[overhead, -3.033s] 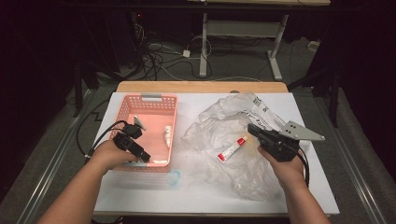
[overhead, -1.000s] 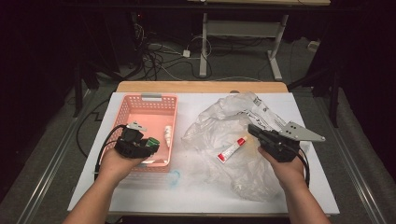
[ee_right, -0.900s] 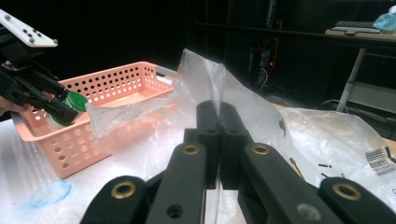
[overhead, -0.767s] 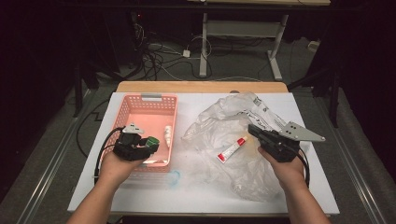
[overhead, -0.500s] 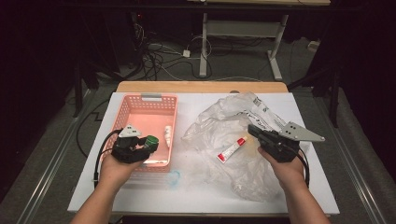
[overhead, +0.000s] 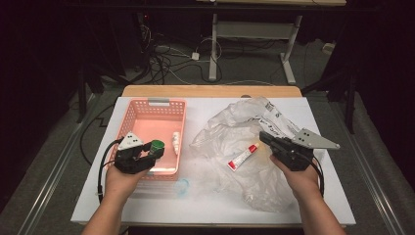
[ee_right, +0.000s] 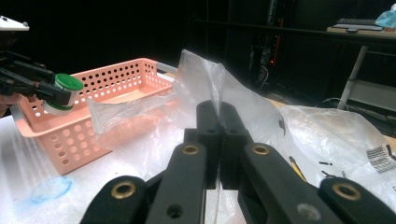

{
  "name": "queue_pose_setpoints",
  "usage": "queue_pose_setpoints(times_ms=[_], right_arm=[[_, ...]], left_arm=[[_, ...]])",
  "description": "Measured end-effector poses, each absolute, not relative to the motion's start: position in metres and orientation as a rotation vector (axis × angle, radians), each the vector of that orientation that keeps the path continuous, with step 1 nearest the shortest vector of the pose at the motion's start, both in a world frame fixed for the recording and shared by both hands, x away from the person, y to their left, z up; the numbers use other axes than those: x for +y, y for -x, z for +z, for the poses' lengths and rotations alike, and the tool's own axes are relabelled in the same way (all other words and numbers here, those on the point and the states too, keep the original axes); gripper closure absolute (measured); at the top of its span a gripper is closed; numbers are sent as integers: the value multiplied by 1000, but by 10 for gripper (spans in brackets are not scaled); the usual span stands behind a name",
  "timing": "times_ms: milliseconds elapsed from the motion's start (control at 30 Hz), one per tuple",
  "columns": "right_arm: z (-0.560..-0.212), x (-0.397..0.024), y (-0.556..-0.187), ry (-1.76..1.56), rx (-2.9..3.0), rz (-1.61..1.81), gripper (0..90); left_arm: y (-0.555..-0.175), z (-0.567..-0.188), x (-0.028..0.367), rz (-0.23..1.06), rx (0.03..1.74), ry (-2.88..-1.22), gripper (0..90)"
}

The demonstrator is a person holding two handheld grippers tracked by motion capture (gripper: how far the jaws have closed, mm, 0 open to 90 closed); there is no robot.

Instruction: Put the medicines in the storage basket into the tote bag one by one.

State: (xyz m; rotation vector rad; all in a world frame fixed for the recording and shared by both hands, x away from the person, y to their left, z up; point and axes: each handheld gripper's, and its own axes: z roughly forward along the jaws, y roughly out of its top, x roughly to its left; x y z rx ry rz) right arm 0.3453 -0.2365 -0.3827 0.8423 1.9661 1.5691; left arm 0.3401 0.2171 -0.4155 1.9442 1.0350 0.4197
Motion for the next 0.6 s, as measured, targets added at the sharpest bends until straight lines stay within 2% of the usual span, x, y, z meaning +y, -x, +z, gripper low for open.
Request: queue_pose_setpoints(times_ms=[600], right_arm=[[-381, -236, -344, -833, 1965, 1576, 900]], left_arm=[[-318, -399, 185, 359, 907, -1897, 542]])
